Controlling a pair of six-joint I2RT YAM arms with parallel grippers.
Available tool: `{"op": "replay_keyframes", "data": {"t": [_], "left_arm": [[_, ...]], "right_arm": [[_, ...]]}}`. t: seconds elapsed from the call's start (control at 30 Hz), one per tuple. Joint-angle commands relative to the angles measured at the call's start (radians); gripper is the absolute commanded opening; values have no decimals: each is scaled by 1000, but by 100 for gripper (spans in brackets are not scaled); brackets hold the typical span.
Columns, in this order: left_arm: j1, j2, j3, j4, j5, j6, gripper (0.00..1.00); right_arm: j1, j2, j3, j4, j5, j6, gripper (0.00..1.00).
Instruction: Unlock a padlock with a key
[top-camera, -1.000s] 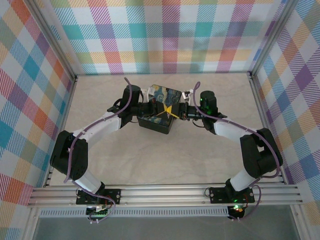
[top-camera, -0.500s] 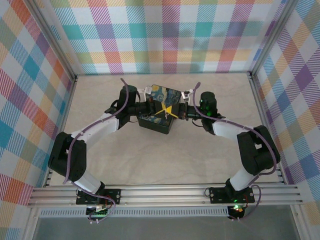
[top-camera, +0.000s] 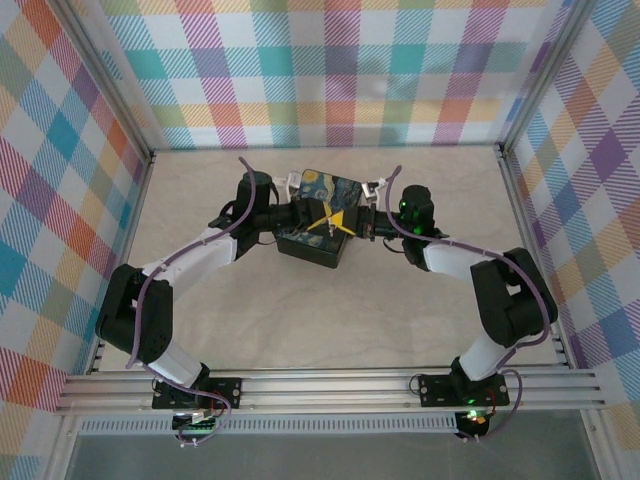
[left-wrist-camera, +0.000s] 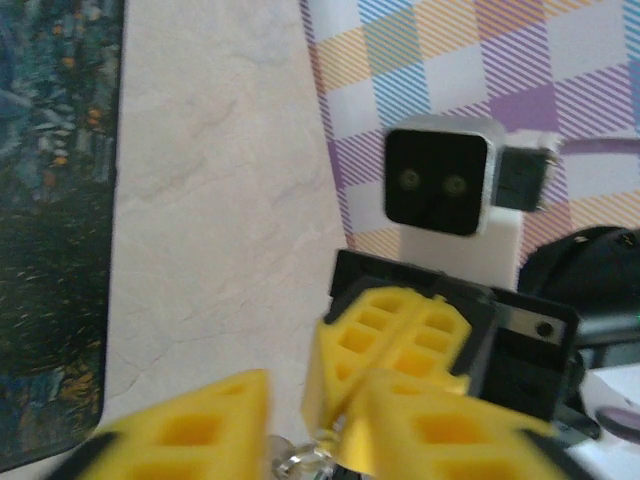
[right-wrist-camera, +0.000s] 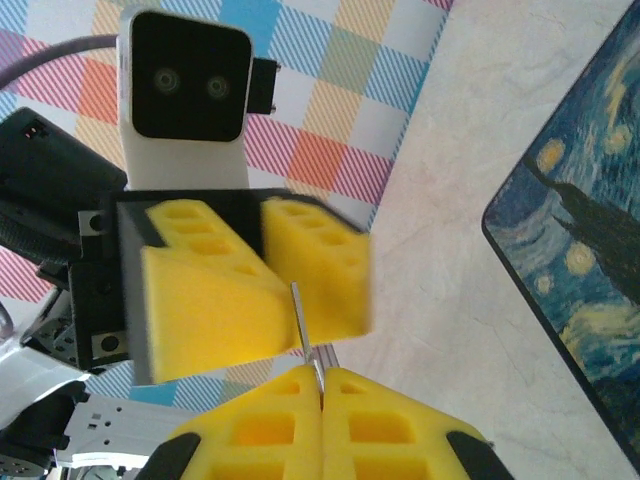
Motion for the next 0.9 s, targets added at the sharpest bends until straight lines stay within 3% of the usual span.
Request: {"op": "replay_keyframes", "data": {"t": [0.0, 0.1, 0.23, 0.3, 0.53, 0.77, 0.87], "left_arm": [[8, -36, 15, -69, -57, 35, 51], [7, -59, 35, -110, -81, 58, 60], [4, -59, 64, -174, -109, 74, 62], [-14, -64, 77, -237, -176, 85, 63], [-205, -43, 142, -479, -569, 65, 65], [-461, 164, 371, -752, -956, -165, 70], [-518, 279, 465, -787, -1028, -213, 70]], "right_arm": [[4, -76, 9, -177, 29, -148, 0], [-9, -107, 3, -275, 53, -212, 0], [-31, -128, -13, -335, 73, -249, 0], [-41, -144, -1, -434, 105, -307, 0], [-179, -237, -26, -689, 229, -414, 0], [-332, -332, -31, -881, 336, -507, 0], [-354, -334, -32, -910, 376, -525, 0]]}}
